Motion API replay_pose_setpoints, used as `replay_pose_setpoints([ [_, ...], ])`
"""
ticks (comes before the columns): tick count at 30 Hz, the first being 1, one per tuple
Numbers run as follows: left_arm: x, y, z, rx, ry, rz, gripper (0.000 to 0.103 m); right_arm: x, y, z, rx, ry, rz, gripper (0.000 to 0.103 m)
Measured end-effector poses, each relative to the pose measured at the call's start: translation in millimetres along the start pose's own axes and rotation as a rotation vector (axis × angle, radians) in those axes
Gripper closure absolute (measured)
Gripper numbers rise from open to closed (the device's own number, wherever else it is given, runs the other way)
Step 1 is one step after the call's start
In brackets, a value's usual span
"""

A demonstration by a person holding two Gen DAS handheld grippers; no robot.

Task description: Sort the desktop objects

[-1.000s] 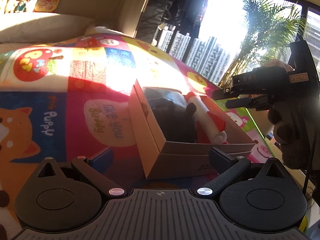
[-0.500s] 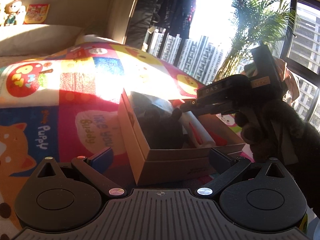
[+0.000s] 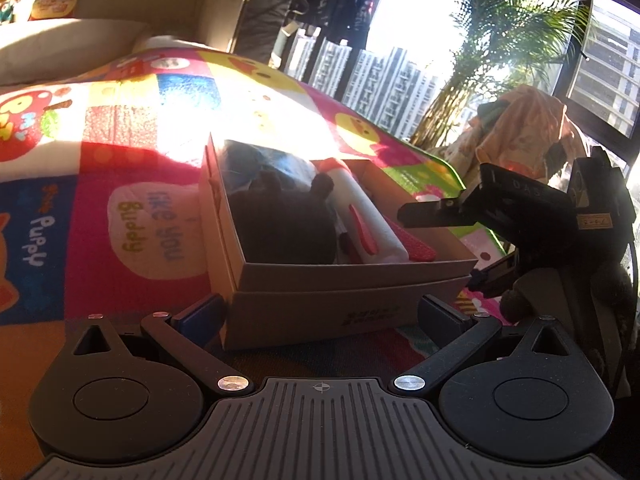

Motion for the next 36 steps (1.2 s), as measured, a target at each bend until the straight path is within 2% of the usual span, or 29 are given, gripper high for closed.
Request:
replay_pose_setpoints([
  [3,-10.7,1.5,-2.2,0.025,-0.003,0.038,0.0,3.3,18.1,-11.6,-0.112,-0.048,-0.108,0.0],
  [5,-21.1,10.7,-4.1,0.03,-0.013,0.078,0.0,8.5,33.6,-20.0,-0.147,-0.055,-0.14,0.0],
  [10,-55.2,43.9,-2.9,-0.016,-0.06,0.157,0.0,30.6,80.2,-35.3,-0.218,-0.022,-0.088,0.0],
  [13,-70.5,57.8,-4.6,-0.056,-0.062,0.215,0.0,42.3,103.6,-40.3,-0.23,-0.021,-0.046,0.0],
  [16,-82.8,66.0,-14.0,-0.071,-0.037,0.338,0.0,42.6,113.6,-45.0,-0.24,-0.029,-0.021,0.0],
  [18,-92.0,70.9,-24.7,-0.076,-0.013,0.436,0.0,31.6,110.6,-49.9,-0.268,-0.062,-0.048,0.0],
  [20,-97.8,70.4,-34.2,-0.085,-0.012,0.494,0.0,15.8,104.6,-56.6,-0.308,-0.12,-0.077,0.0],
  [21,-98.4,68.2,-36.7,-0.08,-0.017,0.5,0.0,3.6,101.0,-61.9,-0.336,-0.154,-0.079,0.0],
  [25,-90.9,55.8,-43.2,-0.092,-0.026,0.465,0.0,-19.3,83.3,-90.0,-0.497,-0.179,-0.166,0.0],
  [28,-83.8,56.0,-46.7,-0.081,-0.003,0.529,0.0,-14.5,63.8,-110.3,-0.575,-0.176,-0.296,0.0],
  [29,-79.8,56.2,-47.5,-0.066,0.017,0.551,0.0,-8.7,59.8,-113.9,-0.597,-0.144,-0.335,0.0],
  [32,-74.3,56.5,-49.5,-0.038,0.055,0.581,0.0,-6.6,61.0,-112.5,-0.61,-0.151,-0.37,0.0],
  [36,-73.8,57.1,-49.9,-0.037,0.056,0.588,0.0,-0.3,64.7,-109.6,-0.613,-0.156,-0.374,0.0],
])
Point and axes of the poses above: each gripper's, at about its wrist camera, not at the fingertips, and x roughly the way its jaws point, y to its left, z to its top, the point moved 10 cm from there along x, roughly the way its jaws point, and after that the axes turned 14 degrees about -z, right-handed, at the moved point
